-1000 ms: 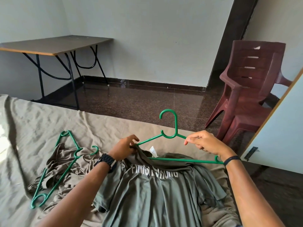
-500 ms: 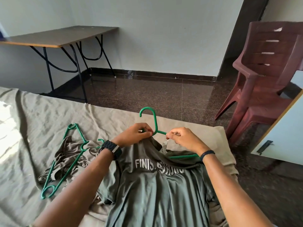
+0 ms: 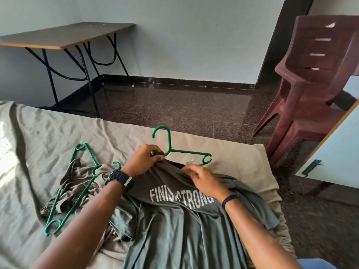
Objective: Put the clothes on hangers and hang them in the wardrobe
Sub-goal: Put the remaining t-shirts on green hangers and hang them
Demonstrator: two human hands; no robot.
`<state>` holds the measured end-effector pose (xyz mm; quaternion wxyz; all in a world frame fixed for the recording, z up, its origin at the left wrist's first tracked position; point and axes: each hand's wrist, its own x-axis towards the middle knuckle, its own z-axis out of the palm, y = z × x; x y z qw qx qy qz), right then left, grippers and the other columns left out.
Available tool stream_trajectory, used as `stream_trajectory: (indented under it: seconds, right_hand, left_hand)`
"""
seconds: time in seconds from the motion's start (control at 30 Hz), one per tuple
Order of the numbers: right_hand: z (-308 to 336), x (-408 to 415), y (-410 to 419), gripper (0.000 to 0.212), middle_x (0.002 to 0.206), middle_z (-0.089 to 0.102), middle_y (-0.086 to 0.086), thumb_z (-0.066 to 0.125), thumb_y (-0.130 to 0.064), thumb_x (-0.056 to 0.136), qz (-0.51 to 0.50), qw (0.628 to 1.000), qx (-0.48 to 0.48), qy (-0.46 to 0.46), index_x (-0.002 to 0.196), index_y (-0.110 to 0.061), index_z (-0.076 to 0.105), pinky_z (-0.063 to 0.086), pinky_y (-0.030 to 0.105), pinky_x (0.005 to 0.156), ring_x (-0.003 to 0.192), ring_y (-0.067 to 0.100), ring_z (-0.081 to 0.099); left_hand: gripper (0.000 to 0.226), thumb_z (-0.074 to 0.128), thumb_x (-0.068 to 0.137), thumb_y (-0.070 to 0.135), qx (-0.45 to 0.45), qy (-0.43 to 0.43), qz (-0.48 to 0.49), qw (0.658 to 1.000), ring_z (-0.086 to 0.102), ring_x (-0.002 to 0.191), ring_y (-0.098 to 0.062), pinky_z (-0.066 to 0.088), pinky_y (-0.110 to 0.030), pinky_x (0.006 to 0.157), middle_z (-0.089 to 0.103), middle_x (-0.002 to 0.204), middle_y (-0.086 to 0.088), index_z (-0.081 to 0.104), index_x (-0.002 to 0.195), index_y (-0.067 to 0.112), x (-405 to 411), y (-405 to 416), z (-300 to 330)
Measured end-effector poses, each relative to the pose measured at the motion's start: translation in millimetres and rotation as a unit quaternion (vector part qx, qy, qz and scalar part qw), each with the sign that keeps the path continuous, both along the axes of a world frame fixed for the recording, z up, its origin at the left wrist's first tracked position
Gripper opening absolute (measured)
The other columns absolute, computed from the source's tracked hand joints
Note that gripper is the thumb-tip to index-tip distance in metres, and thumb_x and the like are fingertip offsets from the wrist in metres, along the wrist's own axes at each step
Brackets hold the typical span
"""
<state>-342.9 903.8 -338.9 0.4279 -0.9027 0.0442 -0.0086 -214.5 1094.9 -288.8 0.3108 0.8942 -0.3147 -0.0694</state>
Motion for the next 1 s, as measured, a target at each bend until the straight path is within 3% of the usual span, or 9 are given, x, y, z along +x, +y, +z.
stream_trajectory:
  seconds: [0.1,0.2,0.27,0.33,0.4,0.53,0.63,0.73,1.0]
  right_hand:
    - [-11,6,9,0.049,0.125,0.055,0.0,0.034,0.0,0.096,0.047,0.993,0.025,0.104,0.135,-0.024,0.05,0.052,0.018,0.069,0.08,0.009,0.061]
    - [-17,12,11,0.053,0.098,0.058,0.004,0.026,-0.004,0.096,0.05,0.981,0.004,0.188,0.14,-0.027,0.045,0.05,0.019,0.047,0.061,0.012,0.059]
    - [-16,15,7,0.055,0.101,0.064,0.008,0.026,-0.006,0.094,0.071,0.969,-0.051,0.232,0.141,-0.028,0.044,0.057,0.026,0.062,0.075,0.02,0.066]
    - [-17,17,2,0.053,0.129,0.057,0.013,0.03,-0.008,0.093,0.104,0.953,-0.13,0.254,0.14,-0.027,0.045,0.055,0.036,0.084,0.103,0.03,0.063]
    - [-17,15,-4,0.047,0.126,0.057,0.013,0.035,-0.011,0.094,0.099,0.949,-0.137,0.266,0.137,-0.025,0.048,0.059,0.035,0.072,0.093,0.029,0.066]
    - [-20,7,-32,0.017,0.077,0.064,0.004,0.05,-0.02,0.092,-0.017,0.969,-0.12,0.216,0.102,-0.017,0.064,0.052,0.023,0.043,0.055,0.018,0.064]
    - [-16,0,-61,0.009,0.079,0.065,0.006,0.058,-0.026,0.09,-0.098,0.971,-0.145,0.161,0.084,-0.023,0.064,0.057,0.033,0.057,0.068,0.025,0.067]
    - [-6,-2,-84,0.021,0.103,0.067,0.014,0.054,-0.023,0.089,-0.142,0.959,-0.212,0.119,0.103,-0.025,0.07,0.05,0.033,0.079,0.097,0.034,0.062]
    - [46,1,-94,0.023,0.091,0.065,0.004,0.055,-0.028,0.093,-0.039,0.967,-0.245,0.066,0.089,-0.013,0.072,0.047,0.033,0.078,0.086,0.018,0.058]
  left_hand:
    - [0.011,0.069,0.086,0.016,0.002,-0.035,0.012,0.999,0.052,0.082,-0.013,0.04,-0.023,0.076,0.06,0.093,0.0,0.07,0.095,0.01,-2,0,1]
    - [0.01,0.069,0.084,0.013,0.006,-0.053,0.018,0.998,0.053,0.086,-0.016,0.039,-0.023,0.076,0.062,0.093,-0.003,0.07,0.093,0.009,-3,3,3]
    - [0.008,0.07,0.083,0.01,0.003,-0.069,0.019,0.997,0.055,0.087,-0.017,0.039,-0.024,0.076,0.064,0.092,-0.004,0.07,0.091,0.009,-3,6,3]
    - [0.009,0.069,0.083,0.009,-0.001,-0.081,0.021,0.997,0.055,0.087,-0.017,0.041,-0.026,0.078,0.063,0.091,-0.003,0.071,0.091,0.01,-3,9,5]
    - [0.01,0.069,0.083,0.009,0.003,-0.088,0.018,0.996,0.055,0.085,-0.017,0.042,-0.028,0.078,0.061,0.089,-0.003,0.071,0.092,0.011,-3,11,8]
    - [0.012,0.071,0.08,0.004,0.005,-0.097,0.009,0.995,0.051,0.08,-0.015,0.038,-0.026,0.075,0.057,0.084,-0.004,0.073,0.09,0.011,-2,20,12]
    - [0.015,0.073,0.077,0.0,-0.016,-0.095,-0.008,0.995,0.05,0.073,-0.005,0.037,-0.021,0.07,0.054,0.077,0.002,0.073,0.088,0.01,-3,26,13]
    - [0.014,0.071,0.078,-0.001,0.003,-0.108,-0.033,0.994,0.051,0.072,-0.008,0.038,-0.022,0.071,0.051,0.077,0.005,0.074,0.089,0.008,-6,24,14]
    - [0.015,0.069,0.083,0.009,0.011,-0.148,-0.041,0.988,0.056,0.078,-0.016,0.046,-0.031,0.08,0.054,0.086,-0.002,0.074,0.096,0.012,-16,8,25]
